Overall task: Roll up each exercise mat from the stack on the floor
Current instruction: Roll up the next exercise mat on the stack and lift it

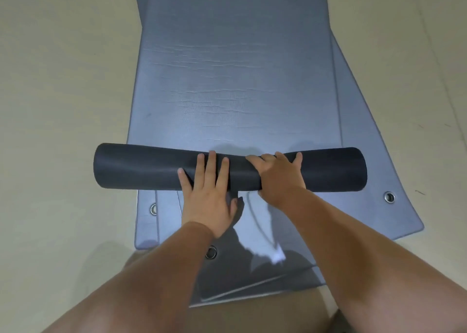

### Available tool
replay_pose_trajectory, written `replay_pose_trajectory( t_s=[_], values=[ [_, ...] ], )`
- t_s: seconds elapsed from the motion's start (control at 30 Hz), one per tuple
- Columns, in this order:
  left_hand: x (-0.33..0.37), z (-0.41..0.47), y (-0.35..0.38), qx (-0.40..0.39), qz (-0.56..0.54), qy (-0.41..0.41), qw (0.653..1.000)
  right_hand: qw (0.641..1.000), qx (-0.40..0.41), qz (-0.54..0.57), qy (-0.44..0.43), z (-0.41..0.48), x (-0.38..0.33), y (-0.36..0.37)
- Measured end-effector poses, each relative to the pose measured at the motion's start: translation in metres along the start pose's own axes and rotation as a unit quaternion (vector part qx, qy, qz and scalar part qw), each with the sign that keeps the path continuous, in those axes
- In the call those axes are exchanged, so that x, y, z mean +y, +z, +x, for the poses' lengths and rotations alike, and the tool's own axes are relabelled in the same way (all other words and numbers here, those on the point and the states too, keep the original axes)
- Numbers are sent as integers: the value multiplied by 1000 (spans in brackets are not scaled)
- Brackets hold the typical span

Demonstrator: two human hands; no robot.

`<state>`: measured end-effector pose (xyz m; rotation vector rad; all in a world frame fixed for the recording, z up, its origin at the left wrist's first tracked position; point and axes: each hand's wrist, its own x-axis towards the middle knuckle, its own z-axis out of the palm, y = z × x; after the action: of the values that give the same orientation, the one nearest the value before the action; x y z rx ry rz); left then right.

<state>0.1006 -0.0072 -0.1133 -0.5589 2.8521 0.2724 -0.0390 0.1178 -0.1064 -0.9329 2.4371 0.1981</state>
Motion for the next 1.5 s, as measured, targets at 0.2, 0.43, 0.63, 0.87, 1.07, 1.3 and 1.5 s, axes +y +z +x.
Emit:
replay_pose_trajectory(
  t_s=[0.2,0.43,0.63,0.87,1.07,1.3,1.5],
  values=[
    [0,-37,19,4,13,7,1000,990,-127,69,-8,-1,5,-32],
    [-3,-12,13,-63,10,12,998,999,-43,5,-12,-11,8,-10],
    [-1,41,-9,-68,-6,-19,997,986,146,-65,-44,-52,-2,46],
    [-4,96,-33,-79,-36,-35,996,990,135,-12,31,-32,-5,57],
    [0,74,-23,62,-10,-10,998,994,98,-48,30,16,8,15],
    [-18,99,-14,-36,38,28,998,996,83,-17,35,72,23,-41],
    [-28,171,-38,-63,86,45,993,991,115,-59,33,95,22,-46]
  ],
)
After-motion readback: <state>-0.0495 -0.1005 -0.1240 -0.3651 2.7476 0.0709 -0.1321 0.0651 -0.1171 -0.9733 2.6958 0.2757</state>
